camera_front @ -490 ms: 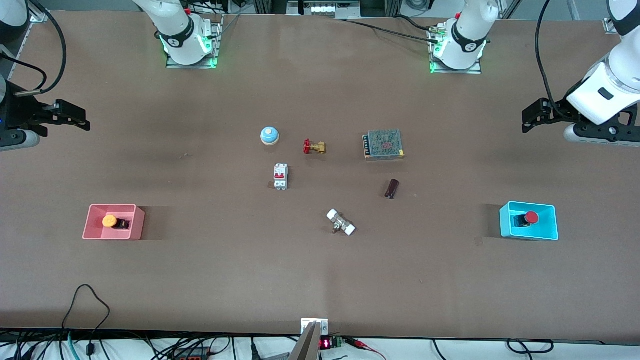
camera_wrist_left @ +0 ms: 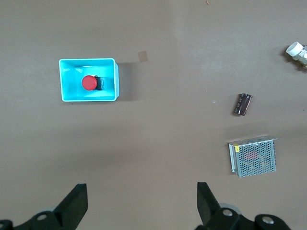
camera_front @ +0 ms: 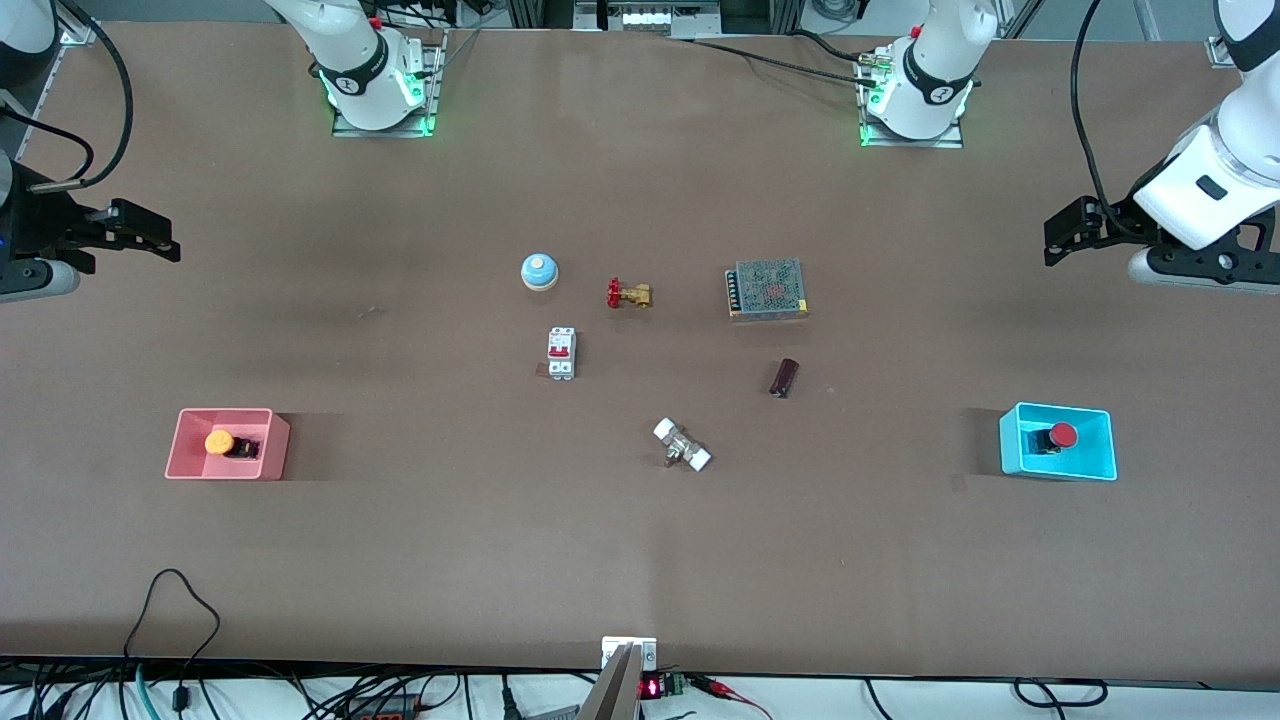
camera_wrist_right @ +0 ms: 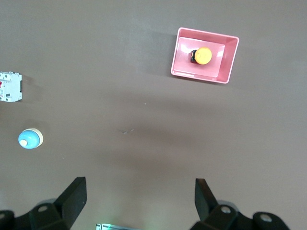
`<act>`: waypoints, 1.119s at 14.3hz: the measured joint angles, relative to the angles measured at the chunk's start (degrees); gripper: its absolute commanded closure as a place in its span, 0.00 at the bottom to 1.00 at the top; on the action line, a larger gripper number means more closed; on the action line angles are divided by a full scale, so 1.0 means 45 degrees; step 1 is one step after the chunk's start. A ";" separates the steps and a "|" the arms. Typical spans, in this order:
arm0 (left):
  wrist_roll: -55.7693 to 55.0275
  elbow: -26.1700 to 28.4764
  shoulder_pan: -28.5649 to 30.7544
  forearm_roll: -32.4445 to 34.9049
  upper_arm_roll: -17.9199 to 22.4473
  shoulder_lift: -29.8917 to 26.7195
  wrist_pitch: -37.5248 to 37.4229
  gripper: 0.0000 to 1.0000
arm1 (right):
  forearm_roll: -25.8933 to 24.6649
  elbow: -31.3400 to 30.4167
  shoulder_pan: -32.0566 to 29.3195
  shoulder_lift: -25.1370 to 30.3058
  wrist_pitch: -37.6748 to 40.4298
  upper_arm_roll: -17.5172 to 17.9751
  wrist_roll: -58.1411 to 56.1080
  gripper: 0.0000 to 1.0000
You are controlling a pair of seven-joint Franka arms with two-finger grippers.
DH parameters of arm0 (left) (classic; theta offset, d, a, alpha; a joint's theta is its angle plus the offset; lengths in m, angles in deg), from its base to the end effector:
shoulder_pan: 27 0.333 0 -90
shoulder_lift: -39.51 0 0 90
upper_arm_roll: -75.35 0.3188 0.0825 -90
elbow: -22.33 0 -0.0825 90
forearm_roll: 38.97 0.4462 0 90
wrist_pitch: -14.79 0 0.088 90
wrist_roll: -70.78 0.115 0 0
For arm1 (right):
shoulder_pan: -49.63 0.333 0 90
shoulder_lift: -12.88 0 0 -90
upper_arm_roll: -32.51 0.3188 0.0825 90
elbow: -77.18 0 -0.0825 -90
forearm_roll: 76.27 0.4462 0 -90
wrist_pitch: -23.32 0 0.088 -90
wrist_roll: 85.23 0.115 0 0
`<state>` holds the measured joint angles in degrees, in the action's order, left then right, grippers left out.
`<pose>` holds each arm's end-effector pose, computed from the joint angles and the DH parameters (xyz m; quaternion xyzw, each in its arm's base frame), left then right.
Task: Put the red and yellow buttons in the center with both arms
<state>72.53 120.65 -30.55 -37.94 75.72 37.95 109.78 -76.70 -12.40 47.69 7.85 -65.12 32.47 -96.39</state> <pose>0.6102 -0.0319 0.5657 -0.9989 0.0439 0.0153 0.0090 0.6362 -0.0229 0.5659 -0.9953 -0.0800 0.0539 0.0024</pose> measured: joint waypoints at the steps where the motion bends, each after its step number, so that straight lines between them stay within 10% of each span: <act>1: 0.0000 -0.0001 0.0000 0.0000 0.0001 0.0025 -0.0030 0.00 | 0.0000 -0.0003 -0.0004 -0.0008 -0.0134 0.0000 0.0000 0.00; 16: 0.1190 -0.2326 0.1933 -0.0142 0.0311 0.5555 0.2532 0.00 | -0.0887 -0.0306 -0.0953 -0.3588 -0.4184 -0.0022 -0.0175 0.00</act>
<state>77.89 110.18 -21.85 -38.58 77.12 62.94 121.18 -80.70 -13.78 43.40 -8.30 -83.94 32.37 -97.17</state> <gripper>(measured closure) 0.000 0.000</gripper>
